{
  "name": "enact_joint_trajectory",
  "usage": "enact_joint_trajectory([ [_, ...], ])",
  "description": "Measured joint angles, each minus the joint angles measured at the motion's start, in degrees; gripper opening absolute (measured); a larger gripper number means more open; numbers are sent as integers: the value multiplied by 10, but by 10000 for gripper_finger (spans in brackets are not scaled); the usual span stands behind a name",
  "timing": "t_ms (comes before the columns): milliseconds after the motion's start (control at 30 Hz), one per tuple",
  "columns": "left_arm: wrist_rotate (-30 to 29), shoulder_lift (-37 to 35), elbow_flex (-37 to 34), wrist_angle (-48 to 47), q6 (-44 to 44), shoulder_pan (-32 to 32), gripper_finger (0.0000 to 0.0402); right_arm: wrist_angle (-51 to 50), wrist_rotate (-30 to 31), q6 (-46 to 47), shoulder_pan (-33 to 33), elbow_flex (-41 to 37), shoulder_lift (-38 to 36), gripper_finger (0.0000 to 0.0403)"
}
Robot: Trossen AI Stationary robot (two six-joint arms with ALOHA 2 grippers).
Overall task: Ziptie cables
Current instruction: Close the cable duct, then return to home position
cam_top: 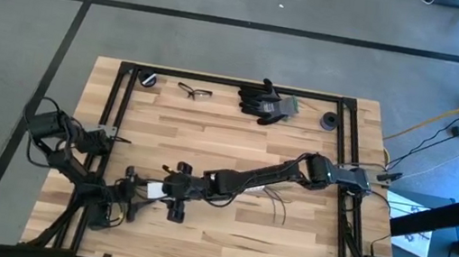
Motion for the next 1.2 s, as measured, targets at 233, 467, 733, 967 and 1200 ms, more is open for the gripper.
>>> enact_joint_trajectory([
  [233, 60, -72, 0, -34, 61, -1, 285, -51, 0, -10, -1, 0, -11, 202],
  [467, 148, -232, 1, -154, 81, -7, 283, -165, 50, -45, -6, 1, -81, 202],
  [733, 134, -387, 10, -313, 73, 5, 283, -275, 102, -79, -8, 1, -151, 202],
  [967, 91, -478, 52, -387, 153, 53, 282, -318, 125, -79, -8, -64, -193, 202],
  [1200, 132, -522, 77, -327, 377, 200, 253, -131, 128, -65, -20, -318, -310, 202],
])
